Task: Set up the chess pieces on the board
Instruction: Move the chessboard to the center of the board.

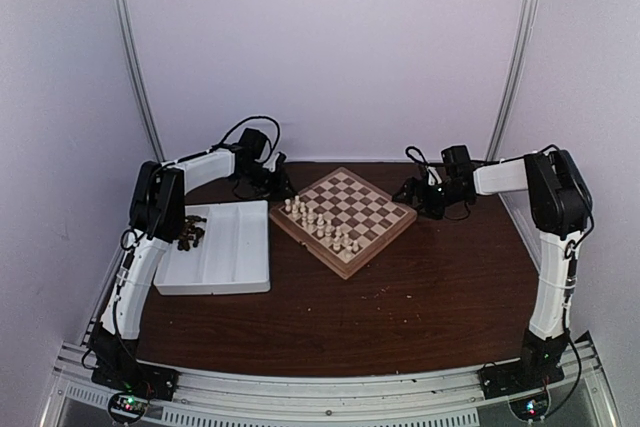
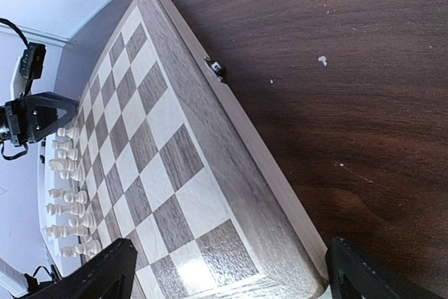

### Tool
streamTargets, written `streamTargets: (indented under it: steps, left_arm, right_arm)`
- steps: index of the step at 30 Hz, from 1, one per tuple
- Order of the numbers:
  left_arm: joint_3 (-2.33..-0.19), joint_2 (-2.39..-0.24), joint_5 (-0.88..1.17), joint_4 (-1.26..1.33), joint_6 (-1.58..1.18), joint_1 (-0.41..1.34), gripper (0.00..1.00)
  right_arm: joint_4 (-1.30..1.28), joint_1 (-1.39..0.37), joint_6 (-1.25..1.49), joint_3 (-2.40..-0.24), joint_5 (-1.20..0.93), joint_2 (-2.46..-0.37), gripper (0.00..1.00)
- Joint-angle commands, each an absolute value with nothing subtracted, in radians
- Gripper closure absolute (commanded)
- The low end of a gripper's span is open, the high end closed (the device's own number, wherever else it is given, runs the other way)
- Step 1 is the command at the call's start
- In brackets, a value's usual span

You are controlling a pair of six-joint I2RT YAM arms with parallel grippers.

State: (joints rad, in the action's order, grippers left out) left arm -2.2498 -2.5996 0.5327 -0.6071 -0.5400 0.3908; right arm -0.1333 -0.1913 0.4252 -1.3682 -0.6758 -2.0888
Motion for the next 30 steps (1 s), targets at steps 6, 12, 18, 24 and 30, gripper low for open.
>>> streamTargets:
  steps: [6,12,18,24,30]
  left_arm:
    - [-2.208,-2.589,0.585,-0.694,-0.516,0.419,0.75]
    - [-2.181,-2.578,0.606,-0.693,-0.519,0.419,0.76]
    - [-2.121,-2.543,0.632,-0.693,-0.515,0.431,0.8]
    - [-2.015,-2.474,0.644,-0.674,-0.502,0.442,0.81]
    - [-1.846,-2.379,0.664,-0.617,-0.499,0.448,0.81]
  right_arm:
    - [-0.16,-0.209,0.416,-1.348,-0.707,-2.058,0.02]
    - [-0.152,-0.209,0.426,-1.331,-0.713,-2.045,0.02]
    - [-0.154,-0.208,0.428,-1.287,-0.713,-2.002,0.02]
    - [-0.124,-0.21,0.439,-1.19,-0.713,-1.948,0.03]
    - [-0.108,-0.214,0.445,-1.072,-0.705,-1.87,0.03]
